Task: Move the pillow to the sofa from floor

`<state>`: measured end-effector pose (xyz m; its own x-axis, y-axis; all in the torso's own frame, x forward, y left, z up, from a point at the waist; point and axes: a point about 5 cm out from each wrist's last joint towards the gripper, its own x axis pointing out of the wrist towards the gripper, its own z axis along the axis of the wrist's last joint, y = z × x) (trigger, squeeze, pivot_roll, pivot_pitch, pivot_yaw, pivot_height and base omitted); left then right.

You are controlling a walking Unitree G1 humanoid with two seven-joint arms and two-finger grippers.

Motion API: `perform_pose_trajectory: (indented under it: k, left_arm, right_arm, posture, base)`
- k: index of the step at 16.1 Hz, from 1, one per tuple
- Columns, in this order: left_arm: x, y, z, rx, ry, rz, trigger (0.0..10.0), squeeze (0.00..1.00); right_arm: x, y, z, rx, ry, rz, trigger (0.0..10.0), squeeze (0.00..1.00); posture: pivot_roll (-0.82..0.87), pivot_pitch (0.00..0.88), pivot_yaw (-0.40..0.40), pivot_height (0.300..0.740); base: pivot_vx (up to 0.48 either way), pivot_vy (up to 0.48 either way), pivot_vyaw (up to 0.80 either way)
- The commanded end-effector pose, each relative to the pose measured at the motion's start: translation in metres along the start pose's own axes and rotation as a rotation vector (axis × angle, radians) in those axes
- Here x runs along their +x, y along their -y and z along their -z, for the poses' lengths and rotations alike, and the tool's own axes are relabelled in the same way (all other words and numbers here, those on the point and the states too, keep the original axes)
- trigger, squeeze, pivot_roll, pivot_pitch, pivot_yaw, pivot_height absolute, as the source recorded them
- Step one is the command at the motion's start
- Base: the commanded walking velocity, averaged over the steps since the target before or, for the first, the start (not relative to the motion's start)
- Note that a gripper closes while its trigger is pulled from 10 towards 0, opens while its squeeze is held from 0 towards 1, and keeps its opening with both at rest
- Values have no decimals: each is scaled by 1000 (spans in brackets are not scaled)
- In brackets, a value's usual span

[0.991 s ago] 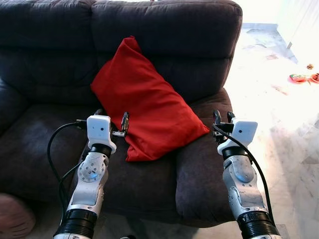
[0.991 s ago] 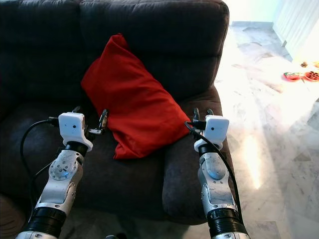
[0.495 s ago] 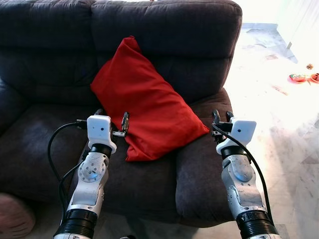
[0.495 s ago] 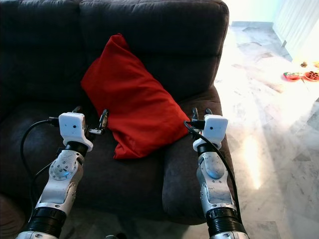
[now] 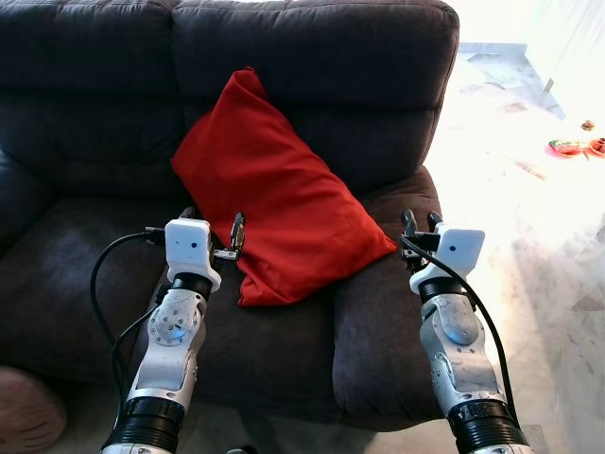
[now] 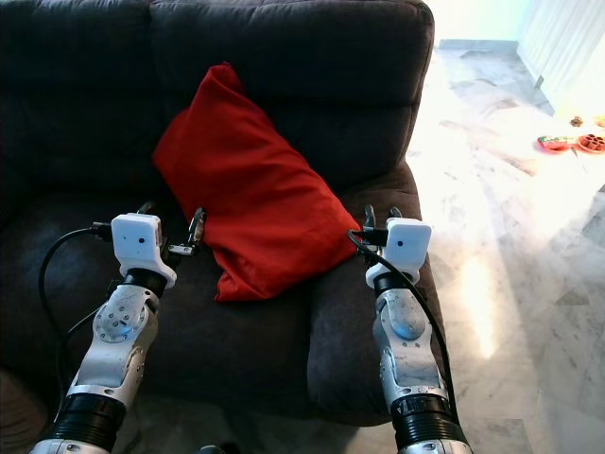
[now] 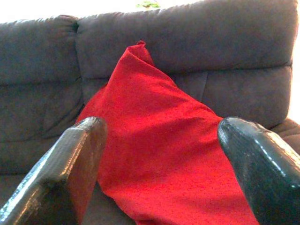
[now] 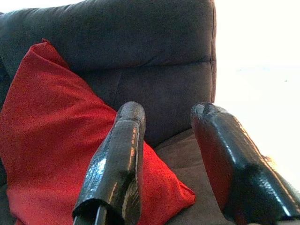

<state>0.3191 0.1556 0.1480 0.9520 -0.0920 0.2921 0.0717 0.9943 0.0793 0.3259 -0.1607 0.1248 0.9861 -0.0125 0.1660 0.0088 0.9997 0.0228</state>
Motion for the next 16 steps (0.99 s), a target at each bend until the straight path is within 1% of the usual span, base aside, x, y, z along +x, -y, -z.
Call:
perform_pose_trajectory:
  k: [1, 2, 4, 5, 6, 10, 12, 14, 16]
  left_arm:
    - [1, -2, 0, -3, -4, -5, 10000, 0]
    - [1, -2, 0, -3, -4, -5, 10000, 0]
    - [1, -2, 0, -3, -3, -5, 10000, 0]
    - [1, -2, -1, -3, -2, -6, 10000, 0]
    - [1, -1, -1, -3, 1, -5, 10000, 0]
    - [2, -1, -2, 1, 3, -1, 10000, 0]
    - [3, -1, -2, -20, -7, -12, 10000, 0]
    - [4, -3, 0, -47, -29, -28, 10000, 0]
    - [6, -4, 5, -65, -73, -37, 10000, 0]
  right_arm:
    - [1, -1, 2, 3, -12, -8, 10000, 0]
    - [1, -2, 2, 0, -15, -11, 10000, 0]
    - [1, -3, 2, 4, -18, -13, 10000, 0]
    - [0, -4, 2, 14, -14, -17, 10000, 0]
    - [0, -4, 2, -4, -14, -19, 10000, 0]
    - [0, -3, 2, 5, -11, -13, 10000, 0]
    - [1, -3, 2, 7, -11, -16, 10000, 0]
    - [0, -4, 2, 9, -13, -24, 10000, 0]
    - [0, -5, 2, 9, -14, -30, 10000, 0]
  posture:
    - [37, 124, 8, 674]
    - [37, 125, 7, 666]
    - [36, 126, 7, 666]
    - [37, 128, 7, 651]
    - [36, 128, 7, 631]
    - [36, 131, 6, 631]
    - [37, 131, 6, 631]
    - [37, 132, 5, 631]
    - [36, 133, 5, 631]
  base:
    - [0, 0, 0]
    - [0, 0, 0]
    - [0, 0, 0]
    - [0, 0, 0]
    - [0, 0, 0]
    - [0, 0, 0]
    - [0, 0, 0]
    - [0, 0, 0]
    - [0, 0, 0]
